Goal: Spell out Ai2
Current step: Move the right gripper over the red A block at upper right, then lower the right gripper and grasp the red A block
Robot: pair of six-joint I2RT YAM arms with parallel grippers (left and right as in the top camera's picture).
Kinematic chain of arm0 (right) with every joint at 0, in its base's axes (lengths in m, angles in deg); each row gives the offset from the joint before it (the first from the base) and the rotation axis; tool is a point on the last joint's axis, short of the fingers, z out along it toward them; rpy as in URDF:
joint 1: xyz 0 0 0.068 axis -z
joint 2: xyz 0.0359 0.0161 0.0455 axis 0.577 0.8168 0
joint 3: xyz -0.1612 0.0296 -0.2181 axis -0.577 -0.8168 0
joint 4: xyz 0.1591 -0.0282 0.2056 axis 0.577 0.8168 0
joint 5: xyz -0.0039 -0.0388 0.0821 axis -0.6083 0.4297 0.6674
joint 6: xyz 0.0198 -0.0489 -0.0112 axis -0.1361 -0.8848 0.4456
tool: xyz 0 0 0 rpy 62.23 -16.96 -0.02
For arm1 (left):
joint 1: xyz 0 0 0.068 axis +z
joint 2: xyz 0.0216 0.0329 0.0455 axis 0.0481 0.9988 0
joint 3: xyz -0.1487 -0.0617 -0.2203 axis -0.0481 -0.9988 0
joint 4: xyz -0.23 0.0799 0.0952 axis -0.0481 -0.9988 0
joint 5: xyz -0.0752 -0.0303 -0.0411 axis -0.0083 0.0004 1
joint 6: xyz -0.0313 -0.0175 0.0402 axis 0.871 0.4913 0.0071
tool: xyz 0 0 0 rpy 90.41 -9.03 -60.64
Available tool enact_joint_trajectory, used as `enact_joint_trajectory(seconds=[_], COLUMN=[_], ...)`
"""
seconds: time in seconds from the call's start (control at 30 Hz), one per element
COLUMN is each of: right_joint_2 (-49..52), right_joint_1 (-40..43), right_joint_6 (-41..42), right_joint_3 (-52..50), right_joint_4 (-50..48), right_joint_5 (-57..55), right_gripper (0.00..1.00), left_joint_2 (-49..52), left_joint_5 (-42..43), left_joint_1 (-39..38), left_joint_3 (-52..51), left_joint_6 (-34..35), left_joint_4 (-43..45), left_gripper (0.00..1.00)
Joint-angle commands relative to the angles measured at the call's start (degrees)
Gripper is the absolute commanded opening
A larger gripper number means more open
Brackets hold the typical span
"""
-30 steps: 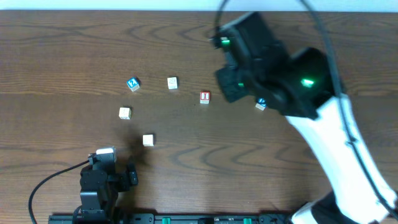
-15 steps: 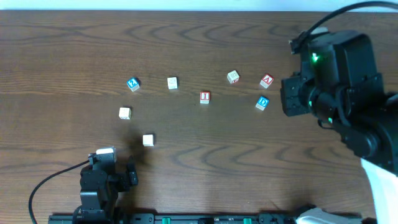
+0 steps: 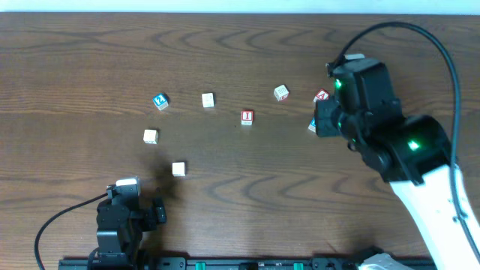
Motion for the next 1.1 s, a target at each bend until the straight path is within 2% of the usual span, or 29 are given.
enact_joint_trajectory(seconds=[0.0,0.13,0.4,0.63,0.77,1.07], right_joint_2=[3.9,10.1,21.6,28.1,32.7,45.2], right_joint_1=[2.9,6.2,9.4,12.6,15.5,18.1], right_joint_6=[7.0,11.5,14.4,19.8,19.8,19.2], right_joint_3=[-1.6,-1.6,-1.4,-0.2,5.3,23.7], right_joint_4=[-2.8,-7.5,-15.2,-20.9,-20.6,-9.5], right_joint_5=[-0.9,-0.9,-0.6,-0.1,3.4,4.9], right_gripper=[0.02,0.02,0.02,0.02,0.02,0.02], left_joint_2=[-0.4,-0.4,-0.4,-0.4,-0.4,-0.4], left_joint_5=[-0.4,-0.4,-0.4,-0.4,-0.4,-0.4], left_joint_1=[-0.2,-0.2,-0.2,-0.2,-0.2,-0.2], left_joint_3=[-1.3,-1.3,-1.3,-1.3,-1.3,-1.3], left_joint_6=[-0.2,-0.2,-0.2,-0.2,-0.2,-0.2], left_joint_4=[-1.9,-1.9,-1.9,-1.9,-1.9,-1.9], left_gripper=[0.96,0.95,0.95,0.95,0.96,0.95])
